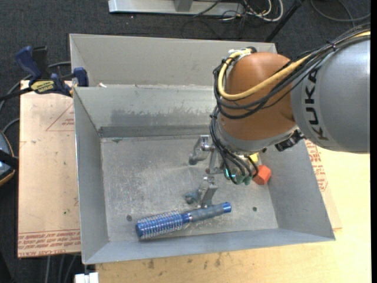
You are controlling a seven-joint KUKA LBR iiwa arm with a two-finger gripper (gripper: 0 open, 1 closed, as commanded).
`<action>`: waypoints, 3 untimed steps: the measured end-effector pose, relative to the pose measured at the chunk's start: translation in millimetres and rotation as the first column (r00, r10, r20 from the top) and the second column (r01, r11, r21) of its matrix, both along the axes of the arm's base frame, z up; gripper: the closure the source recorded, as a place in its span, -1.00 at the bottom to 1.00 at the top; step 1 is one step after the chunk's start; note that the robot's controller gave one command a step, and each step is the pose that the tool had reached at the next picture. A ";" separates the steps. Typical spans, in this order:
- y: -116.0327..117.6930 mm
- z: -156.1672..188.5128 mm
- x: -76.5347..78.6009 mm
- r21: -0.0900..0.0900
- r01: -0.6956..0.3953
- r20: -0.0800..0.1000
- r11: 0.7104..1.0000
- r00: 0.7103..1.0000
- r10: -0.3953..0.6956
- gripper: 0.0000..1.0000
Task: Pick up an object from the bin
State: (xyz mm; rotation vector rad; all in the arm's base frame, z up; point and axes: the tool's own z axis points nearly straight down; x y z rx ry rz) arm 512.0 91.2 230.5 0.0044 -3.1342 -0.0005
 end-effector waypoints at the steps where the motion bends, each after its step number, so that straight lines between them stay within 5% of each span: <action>1: -18.7 -143.0 -11.5 -0.001 0.085 -0.001 0.996 0.996 -0.085 -1.00; 2: -18.3 -139.5 -9.5 0.001 0.087 0.005 0.996 0.996 -0.087 1.00; 3: -28.1 4.7 -2.8 0.001 -0.001 0.016 1.000 1.000 0.001 1.00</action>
Offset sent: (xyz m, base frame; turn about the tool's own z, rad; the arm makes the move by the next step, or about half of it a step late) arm -0.0091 -0.0188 -0.1383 0.0862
